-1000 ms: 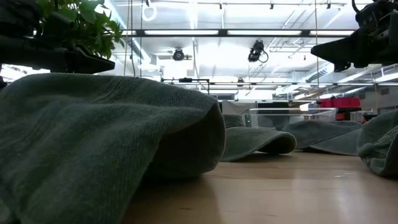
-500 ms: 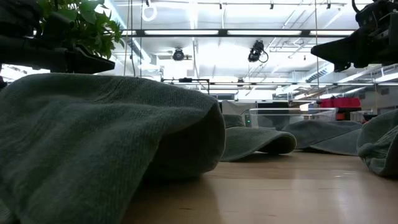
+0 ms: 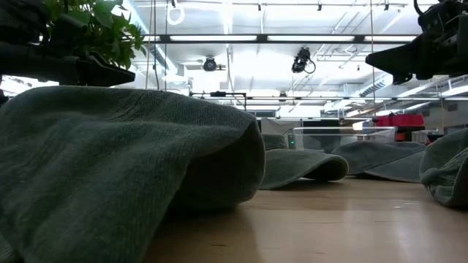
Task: Pick & Place hat
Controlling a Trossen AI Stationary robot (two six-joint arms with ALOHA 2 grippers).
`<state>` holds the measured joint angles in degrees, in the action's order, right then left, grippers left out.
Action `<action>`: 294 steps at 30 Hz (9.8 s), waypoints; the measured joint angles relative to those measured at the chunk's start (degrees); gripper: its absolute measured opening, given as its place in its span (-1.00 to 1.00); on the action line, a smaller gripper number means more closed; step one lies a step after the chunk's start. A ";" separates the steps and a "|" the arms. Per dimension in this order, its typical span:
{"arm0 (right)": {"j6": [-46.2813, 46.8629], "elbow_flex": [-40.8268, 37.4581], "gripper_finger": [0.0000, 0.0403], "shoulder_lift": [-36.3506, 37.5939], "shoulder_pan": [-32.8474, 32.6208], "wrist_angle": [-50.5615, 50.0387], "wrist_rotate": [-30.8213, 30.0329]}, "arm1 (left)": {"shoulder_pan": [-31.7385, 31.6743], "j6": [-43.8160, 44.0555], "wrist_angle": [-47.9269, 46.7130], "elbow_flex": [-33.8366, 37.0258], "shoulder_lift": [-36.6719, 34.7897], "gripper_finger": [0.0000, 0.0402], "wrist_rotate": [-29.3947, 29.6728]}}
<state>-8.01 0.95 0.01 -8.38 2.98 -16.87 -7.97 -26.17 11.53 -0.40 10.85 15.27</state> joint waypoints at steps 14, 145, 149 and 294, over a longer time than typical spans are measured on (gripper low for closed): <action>0.00 0.00 -0.76 0.00 -0.02 -0.01 0.00 | 0.00 0.01 0.00 0.00 0.00 -0.33 0.00; -5.32 73.74 -0.98 -79.44 6.92 -72.05 -18.51 | 2.21 16.56 -11.02 -39.95 46.53 -0.04 -12.98; -16.23 72.96 -0.98 -79.38 11.02 -69.24 -28.52 | 2.21 16.58 -10.99 -39.95 46.53 -0.04 -12.98; -19.70 60.41 -0.47 -96.24 4.61 -7.24 20.52 | 20.90 25.75 -24.99 -59.65 76.24 -0.93 5.37</action>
<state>-27.71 61.36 -96.23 -3.78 -4.26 3.65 12.93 -0.41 -13.46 -60.05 87.09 20.64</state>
